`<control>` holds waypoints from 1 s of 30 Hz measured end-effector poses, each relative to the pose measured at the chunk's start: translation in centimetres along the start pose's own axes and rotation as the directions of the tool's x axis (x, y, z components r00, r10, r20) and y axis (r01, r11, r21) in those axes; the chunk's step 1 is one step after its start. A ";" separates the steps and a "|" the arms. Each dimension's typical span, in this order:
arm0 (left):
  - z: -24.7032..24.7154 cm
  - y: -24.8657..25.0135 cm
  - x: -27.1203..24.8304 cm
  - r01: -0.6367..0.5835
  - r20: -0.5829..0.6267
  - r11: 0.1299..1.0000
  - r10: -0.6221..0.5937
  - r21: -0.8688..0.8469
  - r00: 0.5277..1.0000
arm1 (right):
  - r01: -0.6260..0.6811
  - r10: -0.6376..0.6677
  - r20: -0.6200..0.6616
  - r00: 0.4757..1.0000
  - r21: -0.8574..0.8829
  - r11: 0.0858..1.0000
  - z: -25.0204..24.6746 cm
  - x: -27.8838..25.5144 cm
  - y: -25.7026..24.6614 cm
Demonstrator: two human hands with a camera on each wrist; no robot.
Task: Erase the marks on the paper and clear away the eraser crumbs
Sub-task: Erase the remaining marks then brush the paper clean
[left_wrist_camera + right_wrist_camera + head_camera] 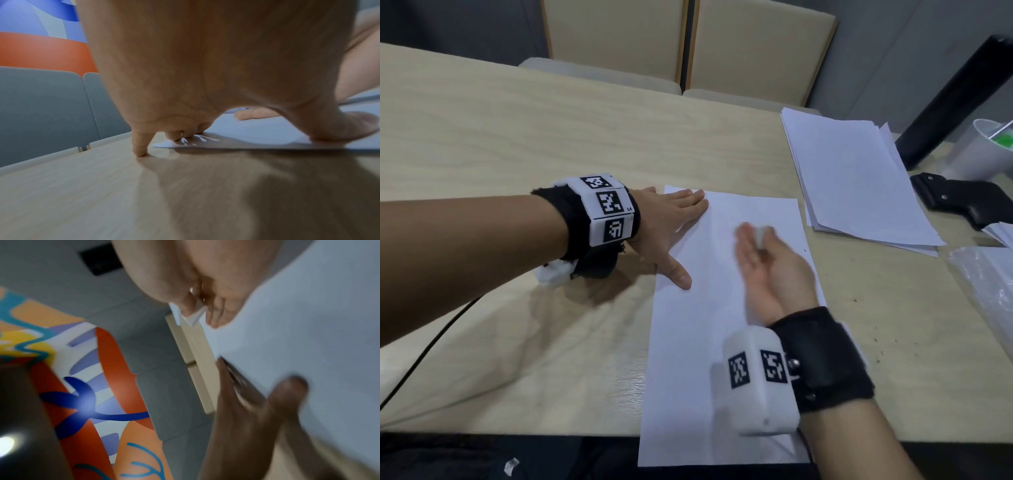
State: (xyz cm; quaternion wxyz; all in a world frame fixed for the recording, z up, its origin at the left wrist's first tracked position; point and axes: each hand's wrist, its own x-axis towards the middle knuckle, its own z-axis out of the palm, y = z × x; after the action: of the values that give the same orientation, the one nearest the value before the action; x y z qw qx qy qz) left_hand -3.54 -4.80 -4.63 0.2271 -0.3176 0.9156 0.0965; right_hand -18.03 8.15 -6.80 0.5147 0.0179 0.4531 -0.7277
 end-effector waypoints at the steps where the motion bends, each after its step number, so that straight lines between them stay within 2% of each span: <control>1: 0.0 -0.1 0.0 -0.002 0.004 1.000 0.002 -0.005 1.000 | 0.131 -0.134 -0.122 0.983 -0.026 0.991 -0.9 0.3 -1.1; 3: 0.1 -0.2 0.1 -0.004 0.012 1.000 0.004 -0.008 1.000 | 0.326 -0.349 -0.291 0.891 -0.127 0.937 -2.6 0.4 -3.6; 4: 0.1 -0.2 0.1 -0.006 0.013 1.000 0.006 -0.004 1.000 | 0.370 -0.397 -0.311 0.863 -0.145 0.918 -3.1 0.0 -4.6; 5: 0.1 -0.2 0.2 -0.008 0.013 1.000 0.008 -0.001 1.000 | 0.390 -0.416 -0.305 0.857 -0.146 0.909 -3.3 -0.6 -5.2; 7: 0.1 -0.2 0.2 -0.009 0.011 1.000 0.009 -0.002 1.000 | 0.384 -0.408 -0.211 0.888 -0.147 0.912 -2.4 -2.2 -5.3; 9: 0.0 -0.1 0.1 -0.005 0.012 1.000 0.005 -0.001 1.000 | 0.327 -0.340 -0.066 0.938 -0.149 0.933 -0.7 -3.7 -4.0; 10: 0.0 -0.1 0.0 -0.001 0.013 1.000 0.001 0.000 1.000 | 0.265 -0.265 0.019 0.964 -0.151 0.952 0.2 -4.1 -2.9; 11: -0.1 0.0 0.0 0.003 0.015 1.000 -0.003 0.002 1.000 | 0.177 -0.164 0.094 0.982 -0.162 0.971 0.8 -4.2 -1.7; 13: -0.2 0.2 -0.3 0.007 0.010 1.000 -0.007 0.012 1.000 | -0.021 0.059 0.213 0.975 -0.176 0.984 1.5 -3.6 0.6; 14: -0.2 0.3 -0.3 0.006 0.007 1.000 -0.006 0.019 1.000 | -0.102 0.140 0.240 0.961 -0.166 0.981 1.7 -3.1 1.4; 16: -0.1 0.4 -0.3 0.009 0.007 1.000 -0.009 0.021 1.000 | -0.150 0.167 0.193 0.967 -0.102 0.983 1.8 -1.9 2.2; 18: -0.1 0.1 -0.1 0.011 0.008 1.000 -0.011 0.014 1.000 | 0.022 -0.020 0.018 1.000 -0.087 0.996 1.1 -1.0 1.3; 19: -0.1 0.0 0.0 0.009 0.009 1.000 -0.009 0.005 1.000 | 0.146 -0.157 -0.088 0.984 -0.114 0.983 0.4 -0.8 0.3; 21: 0.1 -0.2 0.1 -0.003 0.009 1.000 0.003 0.001 1.000 | 0.337 -0.375 -0.234 0.897 -0.186 0.923 -1.8 -0.7 -2.0; 23: 0.2 -0.2 0.2 -0.009 0.012 1.000 0.009 0.003 1.000 | 0.420 -0.449 -0.275 0.850 -0.161 0.893 -3.5 -1.8 -3.5; 25: 0.1 -0.2 0.2 -0.010 0.013 1.000 0.010 0.004 1.000 | 0.423 -0.448 -0.225 0.865 -0.154 0.893 -3.7 -3.6 -3.6; 27: 0.1 -0.2 0.2 -0.008 0.014 1.000 0.008 0.007 1.000 | 0.341 -0.360 -0.055 0.931 -0.210 0.916 -2.4 -5.8 -2.3; 29: 0.0 -0.2 0.1 -0.004 0.009 1.000 0.003 0.014 1.000 | 0.108 -0.078 0.125 0.989 -0.255 0.961 -1.2 -6.9 -0.4; 30: 0.0 -0.1 0.1 -0.004 0.004 1.000 0.004 0.024 1.000 | -0.049 0.107 0.192 0.976 -0.287 0.957 -0.9 -7.2 0.5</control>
State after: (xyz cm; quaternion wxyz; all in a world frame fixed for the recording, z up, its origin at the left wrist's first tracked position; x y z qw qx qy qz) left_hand -3.48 -4.95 -4.68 0.2328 -0.3128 0.9168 0.0867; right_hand -14.71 14.04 -4.10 0.5845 -0.1123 0.4949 -0.6331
